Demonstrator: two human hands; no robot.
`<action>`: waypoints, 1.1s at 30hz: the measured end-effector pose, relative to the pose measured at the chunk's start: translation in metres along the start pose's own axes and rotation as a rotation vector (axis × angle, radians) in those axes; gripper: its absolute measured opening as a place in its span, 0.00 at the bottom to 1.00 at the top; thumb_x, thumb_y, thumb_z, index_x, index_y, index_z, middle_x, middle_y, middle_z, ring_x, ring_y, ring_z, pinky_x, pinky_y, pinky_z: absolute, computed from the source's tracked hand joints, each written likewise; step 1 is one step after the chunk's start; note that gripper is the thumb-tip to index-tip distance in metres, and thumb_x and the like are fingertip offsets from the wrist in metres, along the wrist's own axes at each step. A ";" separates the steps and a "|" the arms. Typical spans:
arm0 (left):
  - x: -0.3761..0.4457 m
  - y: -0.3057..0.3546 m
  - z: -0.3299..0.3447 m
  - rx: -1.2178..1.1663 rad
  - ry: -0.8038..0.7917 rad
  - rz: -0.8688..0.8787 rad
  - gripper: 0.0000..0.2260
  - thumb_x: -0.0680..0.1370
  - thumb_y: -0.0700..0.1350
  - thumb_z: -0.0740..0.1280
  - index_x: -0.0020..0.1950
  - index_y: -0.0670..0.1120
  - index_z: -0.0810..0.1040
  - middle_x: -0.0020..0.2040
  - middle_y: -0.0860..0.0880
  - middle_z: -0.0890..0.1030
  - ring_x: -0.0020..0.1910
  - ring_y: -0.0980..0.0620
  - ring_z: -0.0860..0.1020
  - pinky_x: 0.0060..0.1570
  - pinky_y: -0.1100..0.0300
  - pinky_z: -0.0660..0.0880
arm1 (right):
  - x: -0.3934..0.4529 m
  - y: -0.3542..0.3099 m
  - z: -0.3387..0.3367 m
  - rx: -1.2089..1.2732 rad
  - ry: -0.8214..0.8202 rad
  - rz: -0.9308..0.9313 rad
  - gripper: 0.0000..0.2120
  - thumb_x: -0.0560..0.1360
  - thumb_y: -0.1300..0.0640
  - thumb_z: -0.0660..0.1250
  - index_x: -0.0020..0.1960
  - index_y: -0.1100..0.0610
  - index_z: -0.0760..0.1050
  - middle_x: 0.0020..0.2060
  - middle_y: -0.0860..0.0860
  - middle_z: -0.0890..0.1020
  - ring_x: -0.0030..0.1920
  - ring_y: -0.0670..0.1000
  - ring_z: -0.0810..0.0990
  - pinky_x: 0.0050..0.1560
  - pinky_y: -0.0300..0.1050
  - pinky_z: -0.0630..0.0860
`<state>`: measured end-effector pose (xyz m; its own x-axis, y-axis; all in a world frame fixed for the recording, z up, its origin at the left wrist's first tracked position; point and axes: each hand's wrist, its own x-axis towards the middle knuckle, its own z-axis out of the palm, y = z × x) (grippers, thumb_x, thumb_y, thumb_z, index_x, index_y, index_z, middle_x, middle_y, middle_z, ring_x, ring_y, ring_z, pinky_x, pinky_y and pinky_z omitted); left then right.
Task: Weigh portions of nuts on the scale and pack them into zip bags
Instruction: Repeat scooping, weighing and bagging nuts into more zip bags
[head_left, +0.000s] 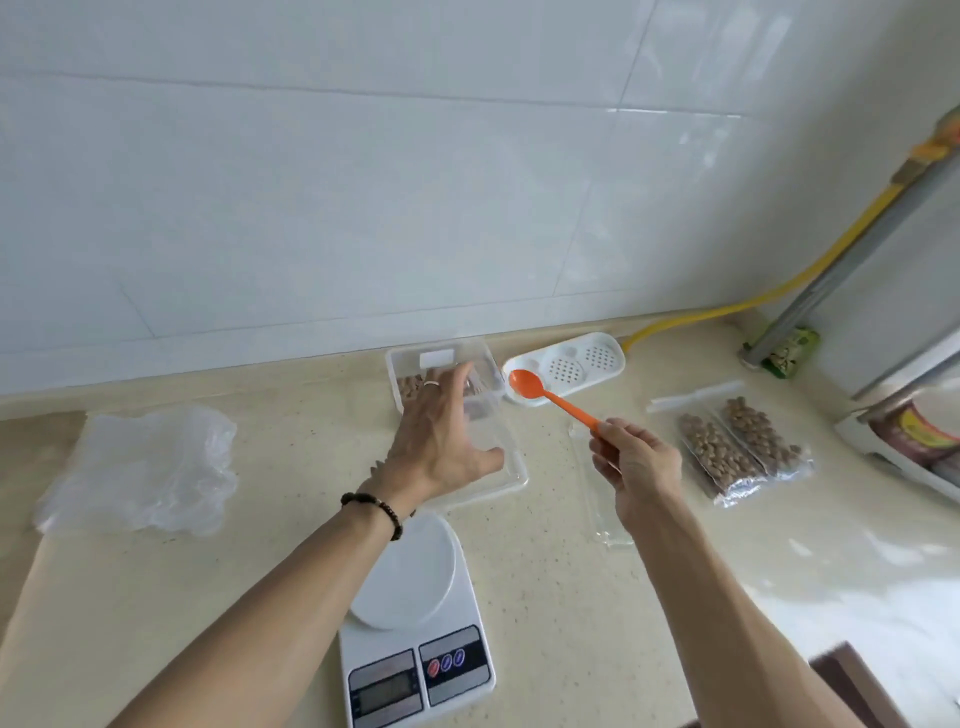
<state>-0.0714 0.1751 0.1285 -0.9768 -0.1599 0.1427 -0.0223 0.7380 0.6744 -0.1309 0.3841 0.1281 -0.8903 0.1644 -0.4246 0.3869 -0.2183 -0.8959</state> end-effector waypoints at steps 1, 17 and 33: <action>-0.005 0.006 0.008 0.015 -0.029 0.014 0.44 0.61 0.55 0.74 0.73 0.46 0.60 0.61 0.49 0.70 0.61 0.48 0.70 0.64 0.55 0.65 | -0.001 0.010 -0.014 -0.021 0.027 0.012 0.06 0.74 0.67 0.70 0.41 0.58 0.77 0.32 0.53 0.81 0.30 0.47 0.80 0.36 0.40 0.76; -0.050 0.030 0.079 0.274 -0.240 0.084 0.44 0.64 0.53 0.75 0.74 0.45 0.57 0.63 0.45 0.67 0.60 0.45 0.71 0.64 0.50 0.67 | -0.008 0.137 -0.103 -0.568 0.128 0.104 0.06 0.73 0.62 0.67 0.44 0.54 0.82 0.39 0.49 0.83 0.37 0.46 0.79 0.32 0.38 0.73; -0.069 0.023 0.041 0.144 -0.100 0.023 0.53 0.61 0.60 0.80 0.77 0.49 0.54 0.68 0.49 0.64 0.63 0.51 0.70 0.64 0.53 0.69 | -0.036 0.021 -0.006 -0.792 -0.601 -0.498 0.05 0.75 0.61 0.68 0.41 0.58 0.81 0.33 0.50 0.82 0.32 0.44 0.79 0.37 0.40 0.76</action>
<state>-0.0133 0.2298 0.1050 -0.9936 -0.0808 0.0791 -0.0228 0.8284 0.5597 -0.0890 0.3793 0.1238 -0.8772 -0.4771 -0.0535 -0.1936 0.4535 -0.8700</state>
